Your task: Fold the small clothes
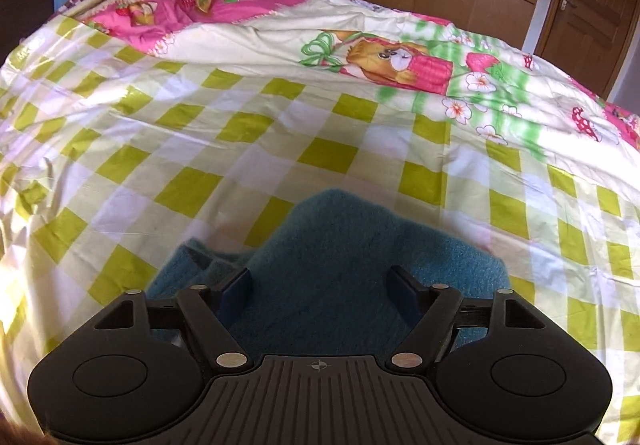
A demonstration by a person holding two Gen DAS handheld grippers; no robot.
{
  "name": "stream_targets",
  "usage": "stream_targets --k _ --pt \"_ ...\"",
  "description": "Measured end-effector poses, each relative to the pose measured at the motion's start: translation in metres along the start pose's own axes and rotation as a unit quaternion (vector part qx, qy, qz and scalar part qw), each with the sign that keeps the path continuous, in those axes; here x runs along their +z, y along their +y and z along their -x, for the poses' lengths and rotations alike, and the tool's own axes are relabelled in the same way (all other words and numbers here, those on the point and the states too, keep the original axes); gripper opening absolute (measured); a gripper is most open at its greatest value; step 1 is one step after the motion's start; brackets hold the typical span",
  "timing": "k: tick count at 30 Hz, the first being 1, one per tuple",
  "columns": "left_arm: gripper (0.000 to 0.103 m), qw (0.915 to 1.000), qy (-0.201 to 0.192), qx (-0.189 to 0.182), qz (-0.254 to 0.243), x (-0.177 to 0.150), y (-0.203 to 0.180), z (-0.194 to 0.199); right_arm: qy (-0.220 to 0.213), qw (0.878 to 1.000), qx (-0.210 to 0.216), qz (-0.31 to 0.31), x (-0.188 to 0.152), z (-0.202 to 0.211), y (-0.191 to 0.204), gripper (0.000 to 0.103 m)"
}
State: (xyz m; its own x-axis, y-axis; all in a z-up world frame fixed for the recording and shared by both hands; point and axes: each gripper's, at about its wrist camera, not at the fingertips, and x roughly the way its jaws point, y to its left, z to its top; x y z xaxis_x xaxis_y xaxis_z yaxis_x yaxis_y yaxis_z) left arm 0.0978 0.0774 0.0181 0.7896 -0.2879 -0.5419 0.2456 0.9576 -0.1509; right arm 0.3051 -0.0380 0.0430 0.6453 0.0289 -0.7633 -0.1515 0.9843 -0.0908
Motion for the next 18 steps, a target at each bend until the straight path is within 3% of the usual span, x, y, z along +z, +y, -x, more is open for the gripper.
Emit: stream_targets --k 1,4,9,13,15,18 --pt "0.042 1.0000 -0.004 -0.001 0.004 0.000 0.000 0.002 0.009 1.000 0.001 -0.001 0.001 0.000 -0.001 0.040" --pt "0.039 0.9993 -0.018 -0.018 0.029 0.004 0.007 0.011 0.005 0.999 0.022 -0.024 0.003 0.017 -0.010 0.020" --pt "0.038 0.9960 -0.054 -0.048 0.052 0.005 0.009 0.042 -0.049 0.996 0.058 -0.051 0.005 0.079 -0.024 0.016" --pt "0.038 0.9934 -0.069 -0.051 0.075 -0.003 0.014 0.065 -0.087 0.991 0.090 -0.041 0.002 0.114 -0.011 0.016" --pt "0.038 0.9923 -0.055 -0.039 0.104 -0.010 0.025 0.062 -0.087 0.990 0.106 -0.032 0.000 0.109 0.003 0.016" --pt "0.038 0.9888 0.004 -0.019 0.148 -0.031 0.046 0.033 -0.049 0.993 0.106 -0.014 -0.011 0.067 0.034 0.016"
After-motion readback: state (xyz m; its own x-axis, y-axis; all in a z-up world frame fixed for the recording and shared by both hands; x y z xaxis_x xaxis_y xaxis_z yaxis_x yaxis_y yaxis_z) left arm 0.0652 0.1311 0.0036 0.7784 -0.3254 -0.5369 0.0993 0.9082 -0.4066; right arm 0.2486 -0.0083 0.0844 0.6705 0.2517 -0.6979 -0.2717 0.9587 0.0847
